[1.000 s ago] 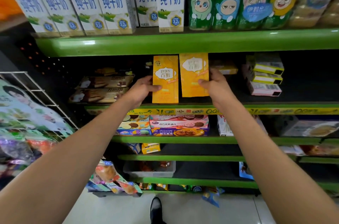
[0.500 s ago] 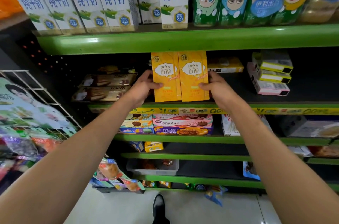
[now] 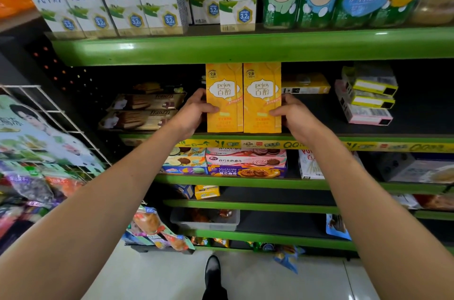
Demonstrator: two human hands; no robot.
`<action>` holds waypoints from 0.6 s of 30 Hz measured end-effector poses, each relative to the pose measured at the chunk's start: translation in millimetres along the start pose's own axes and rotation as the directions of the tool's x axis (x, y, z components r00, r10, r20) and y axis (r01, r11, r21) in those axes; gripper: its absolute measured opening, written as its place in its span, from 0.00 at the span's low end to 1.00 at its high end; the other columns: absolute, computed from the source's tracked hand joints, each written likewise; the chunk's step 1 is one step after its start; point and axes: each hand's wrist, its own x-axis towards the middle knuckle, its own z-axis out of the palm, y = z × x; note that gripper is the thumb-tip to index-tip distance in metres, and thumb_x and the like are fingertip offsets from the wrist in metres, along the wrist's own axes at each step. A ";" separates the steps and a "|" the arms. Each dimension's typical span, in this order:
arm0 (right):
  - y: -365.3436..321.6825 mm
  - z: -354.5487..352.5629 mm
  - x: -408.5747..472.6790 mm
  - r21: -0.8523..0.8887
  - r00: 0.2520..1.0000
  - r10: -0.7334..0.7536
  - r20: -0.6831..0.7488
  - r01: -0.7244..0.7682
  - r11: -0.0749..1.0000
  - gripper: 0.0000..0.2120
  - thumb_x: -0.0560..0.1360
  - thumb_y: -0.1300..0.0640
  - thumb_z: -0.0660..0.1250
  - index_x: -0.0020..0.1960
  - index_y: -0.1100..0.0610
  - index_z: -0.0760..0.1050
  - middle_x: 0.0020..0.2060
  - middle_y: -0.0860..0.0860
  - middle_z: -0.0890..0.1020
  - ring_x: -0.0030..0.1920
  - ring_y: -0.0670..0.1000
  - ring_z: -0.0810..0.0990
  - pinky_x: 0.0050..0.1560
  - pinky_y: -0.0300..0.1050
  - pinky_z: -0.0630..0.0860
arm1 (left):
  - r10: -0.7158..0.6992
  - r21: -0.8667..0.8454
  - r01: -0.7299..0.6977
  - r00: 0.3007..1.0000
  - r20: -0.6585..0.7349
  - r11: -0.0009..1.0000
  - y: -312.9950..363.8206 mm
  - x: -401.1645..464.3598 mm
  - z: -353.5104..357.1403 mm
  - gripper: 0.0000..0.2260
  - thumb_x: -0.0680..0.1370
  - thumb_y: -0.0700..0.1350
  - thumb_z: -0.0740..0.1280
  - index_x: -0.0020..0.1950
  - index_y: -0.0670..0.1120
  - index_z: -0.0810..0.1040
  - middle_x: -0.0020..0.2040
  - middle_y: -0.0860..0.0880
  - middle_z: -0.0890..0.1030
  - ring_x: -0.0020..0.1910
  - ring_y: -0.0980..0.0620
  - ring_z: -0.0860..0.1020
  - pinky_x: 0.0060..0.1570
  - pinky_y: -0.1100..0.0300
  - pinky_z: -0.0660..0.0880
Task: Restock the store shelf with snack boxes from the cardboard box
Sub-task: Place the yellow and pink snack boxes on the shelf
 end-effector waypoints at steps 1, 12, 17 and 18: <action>0.2 0.1 0.4 0.001 1.000 0.002 -0.002 -0.002 1.000 0.21 0.74 0.66 0.67 0.65 0.55 0.72 0.58 0.54 0.81 0.61 0.56 0.78 0.68 0.60 0.71 | -0.001 -0.001 0.001 1.000 0.000 1.000 0.2 -0.2 0.1 0.19 0.73 0.34 0.66 0.61 0.48 0.72 0.57 0.46 0.83 0.60 0.45 0.80 0.57 0.51 0.76; 0.4 0.1 0.2 -0.002 1.000 0.003 -0.018 -0.003 1.000 0.22 0.75 0.66 0.67 0.67 0.57 0.70 0.58 0.55 0.81 0.60 0.56 0.79 0.67 0.59 0.72 | -0.016 0.012 0.016 1.000 -0.007 1.000 2.8 -2.1 0.9 0.24 0.66 0.39 0.69 0.61 0.49 0.73 0.57 0.47 0.83 0.60 0.46 0.79 0.65 0.45 0.73; 0.8 -0.1 -0.8 -0.014 1.000 0.005 -0.021 -0.005 1.000 0.23 0.74 0.65 0.68 0.67 0.55 0.70 0.58 0.54 0.81 0.61 0.56 0.79 0.68 0.60 0.71 | -0.010 0.028 0.010 1.000 -0.002 1.000 2.5 -3.4 0.7 0.23 0.66 0.39 0.69 0.62 0.49 0.73 0.57 0.47 0.83 0.60 0.46 0.80 0.66 0.45 0.72; 0.9 -0.2 -0.7 -0.013 1.000 0.006 -0.020 -0.006 1.000 0.22 0.74 0.65 0.68 0.67 0.55 0.70 0.58 0.54 0.82 0.61 0.56 0.79 0.68 0.60 0.71 | -0.011 0.027 0.011 1.000 -0.003 1.000 2.8 -3.6 0.6 0.23 0.67 0.39 0.69 0.62 0.49 0.73 0.57 0.47 0.83 0.60 0.46 0.79 0.66 0.45 0.72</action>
